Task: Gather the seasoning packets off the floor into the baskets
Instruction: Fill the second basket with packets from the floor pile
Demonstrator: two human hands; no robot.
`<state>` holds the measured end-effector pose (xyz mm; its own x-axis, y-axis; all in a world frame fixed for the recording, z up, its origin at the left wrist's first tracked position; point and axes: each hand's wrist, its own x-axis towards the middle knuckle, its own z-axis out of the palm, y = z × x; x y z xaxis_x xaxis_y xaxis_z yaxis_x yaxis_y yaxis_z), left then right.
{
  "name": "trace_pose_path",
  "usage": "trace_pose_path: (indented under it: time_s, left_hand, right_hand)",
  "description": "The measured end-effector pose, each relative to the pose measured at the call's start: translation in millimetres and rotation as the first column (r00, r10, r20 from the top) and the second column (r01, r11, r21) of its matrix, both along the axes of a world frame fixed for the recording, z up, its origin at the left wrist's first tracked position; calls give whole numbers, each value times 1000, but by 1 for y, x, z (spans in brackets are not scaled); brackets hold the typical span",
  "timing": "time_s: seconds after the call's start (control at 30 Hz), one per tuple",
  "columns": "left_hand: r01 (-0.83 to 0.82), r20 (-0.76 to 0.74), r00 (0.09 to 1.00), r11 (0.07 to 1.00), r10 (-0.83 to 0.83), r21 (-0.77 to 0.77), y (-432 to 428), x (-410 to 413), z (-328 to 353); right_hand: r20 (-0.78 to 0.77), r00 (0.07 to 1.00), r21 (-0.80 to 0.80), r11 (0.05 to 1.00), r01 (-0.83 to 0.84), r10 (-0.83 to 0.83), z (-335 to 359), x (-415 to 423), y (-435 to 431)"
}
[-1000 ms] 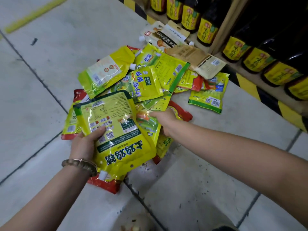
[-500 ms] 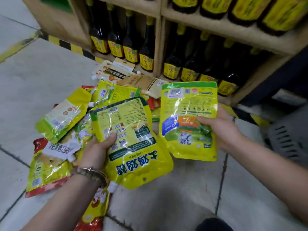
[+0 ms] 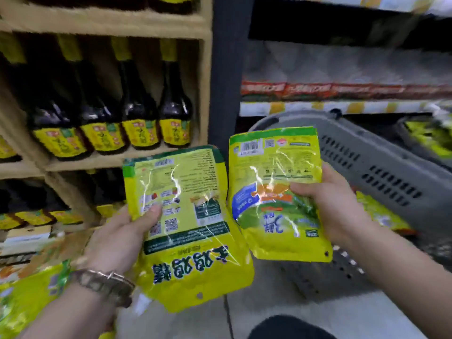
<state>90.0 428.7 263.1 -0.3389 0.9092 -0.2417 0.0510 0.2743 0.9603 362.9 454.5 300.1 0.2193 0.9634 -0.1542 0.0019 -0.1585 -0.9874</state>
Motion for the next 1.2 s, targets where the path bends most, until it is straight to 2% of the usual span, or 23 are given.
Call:
trace_pose_path:
  time_s: [0.07,0.2,0.3,0.37,0.4,0.47,0.53,0.6,0.67,0.7,0.77,0.8,0.87,0.93,1.0,1.13,1.2]
  left_hand:
    - [145,41,988,988,-148,57,33,38,24]
    - [270,-83,962,942,-259,198,111,127,64]
    - [434,-316,882,862,-349,262,172,204,81]
    - [545,-472,781,815,-409,195,211,256,75]
    - [598,-551,703,793,-450,114,227,280,69]
    - [696,-683,456,707,-570,-125,252,316,46]
    - [693,-713,256,638,-652,-335,270,338,16]
    - [623,-711,185,641,-678,-449,283,345,-8]
    - [551,-728,110,651,-677,-522,288,342,-26]
    - [531,-738,-4,624,-675,-574,286,340,-29]
    - [538,-680,-273,479,-680,-694,277,337,-39]
    - [522,-608,-373,384,-701,-762,273,336,-45]
    - [445,-492,-487,279,-722,-851,266,334,-53]
    - [406,-451,-525,253,-722,-878,266,333,-55]
    - [408,-442,-528,241,-725,-881,265,333,-55]
    - [424,-494,-469,305,-732,-853,261,328,-69]
    - [406,-497,-494,317,-713,-857,260,329,-70]
  right_hand:
    - [-9,998,27,998,61,-61,23,42,3]
    - [23,964,152,954,257,-264,41,126,25]
    - [-3,908,179,893,412,-418,24,176,53]
    - [-11,872,122,865,486,-489,0,198,71]
    - [-17,862,92,858,505,-506,-17,205,78]
    - [7,849,8,849,528,-528,-50,215,90]
    - [61,857,-98,851,515,-512,-87,221,100]
    - [164,879,-207,855,475,-448,-115,225,106]
    - [344,855,-261,835,484,-389,-130,228,112]
    - [504,813,-266,843,467,-291,-127,230,112]
    - [784,620,-310,877,368,16,-117,230,107]
    - [830,536,-359,885,296,157,-112,226,104]
    - [803,476,-474,868,147,358,-112,219,97]
    - [748,461,-552,833,33,477,-120,211,91]
    - [753,378,-577,817,-13,538,-130,206,88]
    - [789,317,-552,834,-13,527,-136,201,88]
    - [786,313,-559,829,-6,533,-135,200,90]
